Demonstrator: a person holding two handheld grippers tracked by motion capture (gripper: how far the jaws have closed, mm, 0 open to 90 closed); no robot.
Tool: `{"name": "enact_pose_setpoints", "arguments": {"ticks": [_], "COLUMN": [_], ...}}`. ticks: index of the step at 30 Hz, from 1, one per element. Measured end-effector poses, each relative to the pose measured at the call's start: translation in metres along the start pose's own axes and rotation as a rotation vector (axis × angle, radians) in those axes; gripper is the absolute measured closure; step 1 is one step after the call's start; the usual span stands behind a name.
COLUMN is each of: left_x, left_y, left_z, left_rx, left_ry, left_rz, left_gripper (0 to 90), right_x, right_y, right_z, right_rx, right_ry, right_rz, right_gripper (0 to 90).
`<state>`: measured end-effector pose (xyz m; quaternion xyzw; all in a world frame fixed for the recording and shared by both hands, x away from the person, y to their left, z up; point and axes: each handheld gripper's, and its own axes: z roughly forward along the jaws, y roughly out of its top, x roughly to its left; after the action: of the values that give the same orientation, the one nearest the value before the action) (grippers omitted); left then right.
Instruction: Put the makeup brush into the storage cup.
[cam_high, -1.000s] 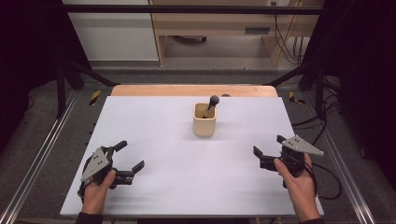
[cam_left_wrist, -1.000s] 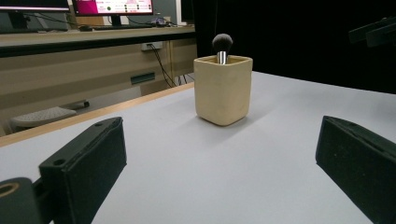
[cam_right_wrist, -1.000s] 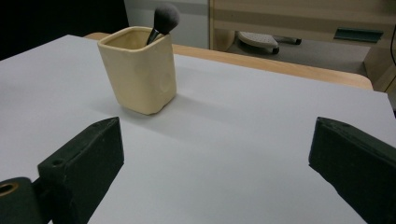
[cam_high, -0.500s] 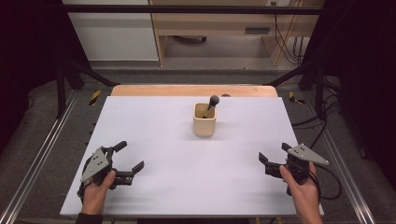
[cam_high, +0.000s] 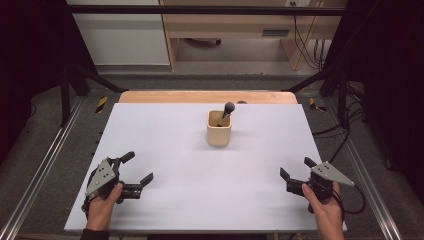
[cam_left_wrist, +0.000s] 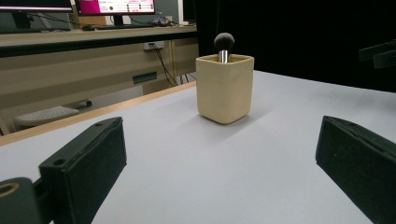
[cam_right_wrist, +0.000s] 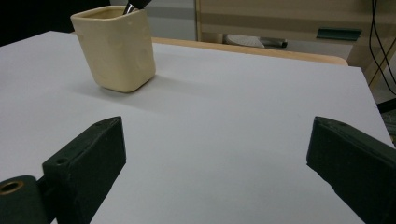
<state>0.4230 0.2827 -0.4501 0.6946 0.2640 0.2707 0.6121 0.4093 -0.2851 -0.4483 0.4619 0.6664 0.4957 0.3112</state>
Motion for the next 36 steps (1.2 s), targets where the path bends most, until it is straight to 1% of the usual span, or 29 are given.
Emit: {"name": "enact_pose_setpoints", "arguments": {"ticks": [2, 4, 8, 12, 13, 14, 16, 22, 23, 26, 28, 30, 31, 32, 35, 36], "left_x": [0.0, 0.0, 0.0, 0.0, 0.0, 0.0, 0.0, 0.0, 0.0, 0.0, 0.0, 0.0, 0.0, 0.0, 0.001, 0.001], "left_y": [0.0, -0.001, -0.002, -0.002, -0.002, -0.002, -0.002, -0.003, -0.003, -0.004, -0.004, -0.004, -0.005, -0.005, -0.005, -0.006], "left_z": [0.0, -0.001, -0.001, -0.002, -0.002, -0.002, -0.003, -0.004, -0.004, -0.005, -0.004, -0.004, -0.004, -0.004, -0.004, -0.005], "left_rx": [0.0, 0.0, 0.003, 0.003, 0.005, 0.006, 0.006, 0.006, 0.006, 0.004, 0.004, 0.004, 0.005, 0.005, 0.005, 0.005], "left_ry": [0.001, 0.003, 0.007, 0.01, 0.011, 0.012, 0.014, 0.017, 0.019, 0.022, 0.024, 0.027, 0.03, 0.034, 0.042, 0.055], "left_rz": [-0.001, -0.002, 0.0, -0.001, 0.0, 0.001, 0.001, -0.001, -0.001, -0.004, -0.002, -0.002, -0.003, -0.002, 0.002, 0.003], "left_gripper": [1.6, 1.6, 1.5, 1.5, 1.5, 1.5, 1.5, 1.5, 1.5, 1.5, 1.5, 1.5, 1.5, 1.5, 1.6, 1.6], "right_x": [-0.001, 0.0, 0.0, 0.001, 0.001, 0.001, 0.003, 0.005, 0.006, 0.008, 0.01, 0.011, 0.011, 0.012, 0.012, 0.011], "right_y": [-0.002, -0.004, -0.006, -0.006, -0.007, -0.007, -0.007, -0.008, -0.008, -0.009, -0.009, -0.011, -0.011, -0.012, -0.015, -0.019], "right_z": [0.0, 0.001, 0.003, 0.004, 0.006, 0.006, 0.008, 0.012, 0.013, 0.015, 0.017, 0.018, 0.018, 0.018, 0.018, 0.017], "right_rx": [-0.009, -0.019, -0.035, -0.045, -0.051, -0.055, -0.055, -0.067, -0.08, -0.09, -0.11, -0.119, -0.124, -0.122, -0.13, -0.137], "right_ry": [0.0, -0.001, 0.005, 0.003, 0.004, 0.011, 0.014, 0.025, 0.028, 0.031, 0.039, 0.037, 0.037, 0.038, 0.035, 0.033], "right_rz": [-0.012, -0.006, -0.015, -0.012, -0.019, -0.014, -0.009, -0.014, -0.017, -0.031, -0.034, -0.042, -0.048, -0.042, -0.055, -0.063], "right_gripper": [4.8, 5.2, 5.2, 5.2, 5.1, 5.2, 5.1, 4.9, 4.8, 4.6, 4.5, 4.5, 4.6, 4.7, 4.8, 4.8]}}
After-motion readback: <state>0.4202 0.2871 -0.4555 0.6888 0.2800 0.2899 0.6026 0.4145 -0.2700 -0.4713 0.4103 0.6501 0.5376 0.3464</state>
